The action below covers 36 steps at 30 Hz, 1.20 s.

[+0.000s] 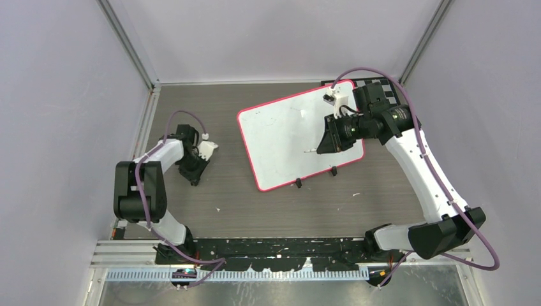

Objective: Write a sentence on the whiteboard
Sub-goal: Place the pen cap at the center of the board, then write a sentence on the whiteboard.

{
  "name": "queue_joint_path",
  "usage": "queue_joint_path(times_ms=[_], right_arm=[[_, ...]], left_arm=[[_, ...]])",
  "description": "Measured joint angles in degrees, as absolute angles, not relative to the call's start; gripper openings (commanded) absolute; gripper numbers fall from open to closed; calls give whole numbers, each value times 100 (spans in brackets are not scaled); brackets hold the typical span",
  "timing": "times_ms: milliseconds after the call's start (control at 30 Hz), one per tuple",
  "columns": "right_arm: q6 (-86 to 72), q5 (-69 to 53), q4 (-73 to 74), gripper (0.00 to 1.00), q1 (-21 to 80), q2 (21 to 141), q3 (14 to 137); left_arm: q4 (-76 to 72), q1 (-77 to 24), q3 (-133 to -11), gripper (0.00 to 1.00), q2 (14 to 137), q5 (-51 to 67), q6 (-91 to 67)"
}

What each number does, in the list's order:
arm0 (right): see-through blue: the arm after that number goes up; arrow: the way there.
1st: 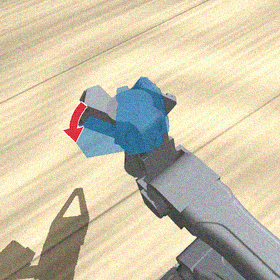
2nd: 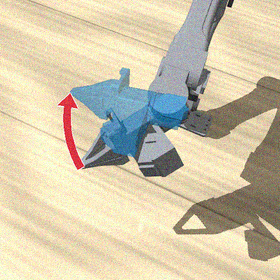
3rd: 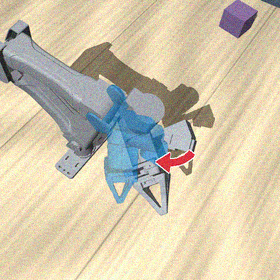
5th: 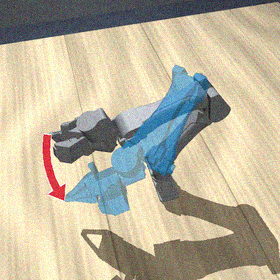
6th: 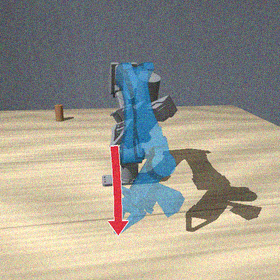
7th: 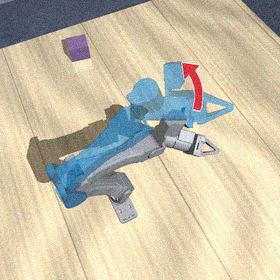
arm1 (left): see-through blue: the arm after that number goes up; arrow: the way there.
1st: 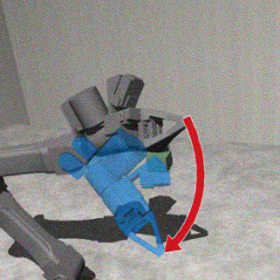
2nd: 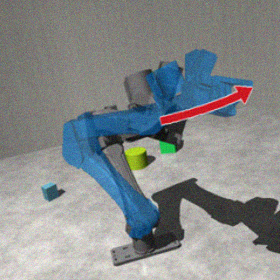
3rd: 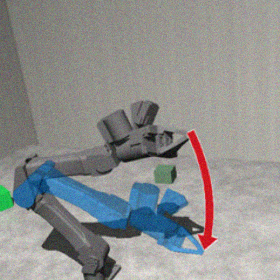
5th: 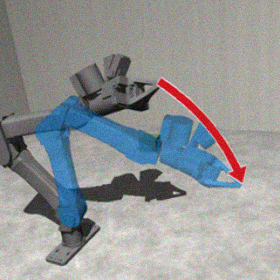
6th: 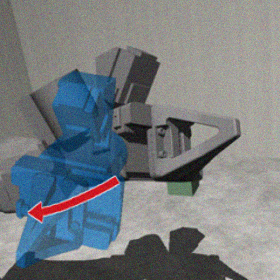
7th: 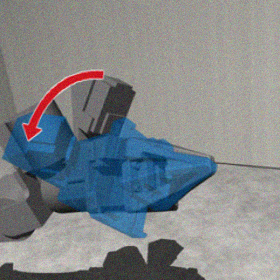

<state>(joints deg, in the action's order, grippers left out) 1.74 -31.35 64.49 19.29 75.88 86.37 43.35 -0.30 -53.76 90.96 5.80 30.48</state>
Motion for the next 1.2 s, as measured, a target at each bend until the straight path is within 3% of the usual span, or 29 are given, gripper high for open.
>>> queue_joint_path(times_ms=[133, 333, 700, 800, 833, 1200], right_arm=[[226, -3223, 6364, 0, 1973, 7588, 8608], [322, -3218, 6226, 0, 2112, 7590, 8571], [506, -3127, 6051, 0, 2132, 7642, 8571], [545, -3162, 6038, 0, 2137, 7717, 8604], [550, -3162, 6029, 0, 2141, 7730, 8621], [445, -3087, 5533, 0, 2556, 7994, 9113]], left_arm=[[4296, -185, -5365, 18, 9282, 408, 3046], [4324, -261, -5365, 42, 9297, 405, 3046], [4925, -353, -5557, 68, 8971, 1140, 2871], [5131, -364, -5935, 93, 8431, 1505, 2685], [5129, -364, -6062, 97, 8241, 1614, 2624], [4431, -362, -6788, 100, 6777, 2383, 749]])
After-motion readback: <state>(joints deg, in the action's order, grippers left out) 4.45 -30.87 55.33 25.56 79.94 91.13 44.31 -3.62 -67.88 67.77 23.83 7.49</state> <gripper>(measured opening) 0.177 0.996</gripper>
